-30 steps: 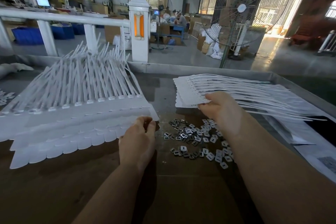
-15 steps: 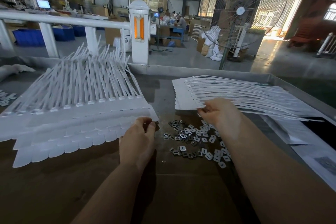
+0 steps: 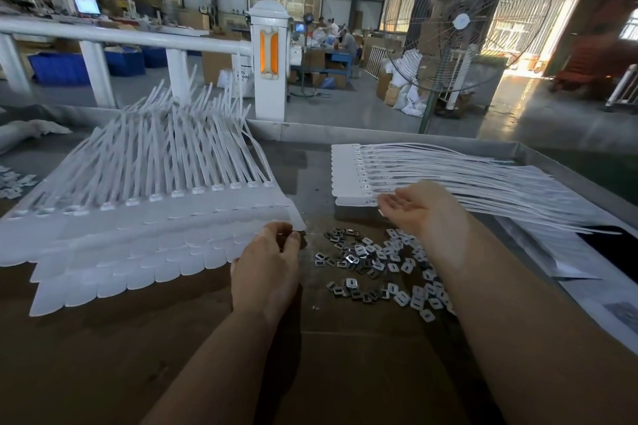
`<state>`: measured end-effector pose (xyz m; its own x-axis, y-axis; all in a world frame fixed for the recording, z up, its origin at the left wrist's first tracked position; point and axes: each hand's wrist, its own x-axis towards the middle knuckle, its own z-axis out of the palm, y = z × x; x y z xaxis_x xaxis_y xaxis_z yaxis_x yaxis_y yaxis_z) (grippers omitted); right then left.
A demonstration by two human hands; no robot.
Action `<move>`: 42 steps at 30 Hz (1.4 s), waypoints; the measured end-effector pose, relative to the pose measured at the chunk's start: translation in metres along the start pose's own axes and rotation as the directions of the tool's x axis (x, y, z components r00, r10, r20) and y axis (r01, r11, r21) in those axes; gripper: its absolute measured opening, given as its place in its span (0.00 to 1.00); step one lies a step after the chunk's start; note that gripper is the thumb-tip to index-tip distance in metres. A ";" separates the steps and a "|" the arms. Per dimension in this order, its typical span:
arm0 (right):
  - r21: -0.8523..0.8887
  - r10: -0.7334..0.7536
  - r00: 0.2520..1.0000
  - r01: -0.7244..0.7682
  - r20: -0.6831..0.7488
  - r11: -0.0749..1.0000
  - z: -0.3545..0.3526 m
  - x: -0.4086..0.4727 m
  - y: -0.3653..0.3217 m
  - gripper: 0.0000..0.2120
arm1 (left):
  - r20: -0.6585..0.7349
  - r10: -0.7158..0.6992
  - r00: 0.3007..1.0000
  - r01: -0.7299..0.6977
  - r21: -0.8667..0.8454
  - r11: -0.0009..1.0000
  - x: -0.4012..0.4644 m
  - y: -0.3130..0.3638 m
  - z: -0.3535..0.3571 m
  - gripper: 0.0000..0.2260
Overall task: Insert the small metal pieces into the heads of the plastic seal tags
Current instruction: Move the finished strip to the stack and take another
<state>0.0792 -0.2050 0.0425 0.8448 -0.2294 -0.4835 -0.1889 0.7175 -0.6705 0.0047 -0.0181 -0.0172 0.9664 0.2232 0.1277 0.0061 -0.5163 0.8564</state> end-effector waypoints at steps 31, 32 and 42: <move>-0.813 -0.280 0.808 0.567 0.519 0.129 -0.042 -0.062 0.047 0.09 | 0.006 0.065 0.998 -0.065 0.043 0.997 -0.001 -0.001 -0.002 0.09; -0.781 -0.279 0.742 0.623 0.609 -0.046 -0.046 -0.062 0.052 0.10 | 0.003 0.068 0.998 -0.068 0.045 0.997 -0.001 -0.001 -0.002 0.09; -0.429 -0.060 0.538 0.594 0.841 -0.680 -0.054 -0.043 0.081 0.32 | -0.028 0.076 0.997 -0.074 0.051 0.996 0.000 -0.001 -0.002 0.10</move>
<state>0.0005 -0.1724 -0.0215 0.8868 0.3865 0.2534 0.4158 -0.9066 -0.0724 0.0039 -0.0165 -0.0173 0.9566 0.2062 0.2061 -0.0526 -0.5732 0.8178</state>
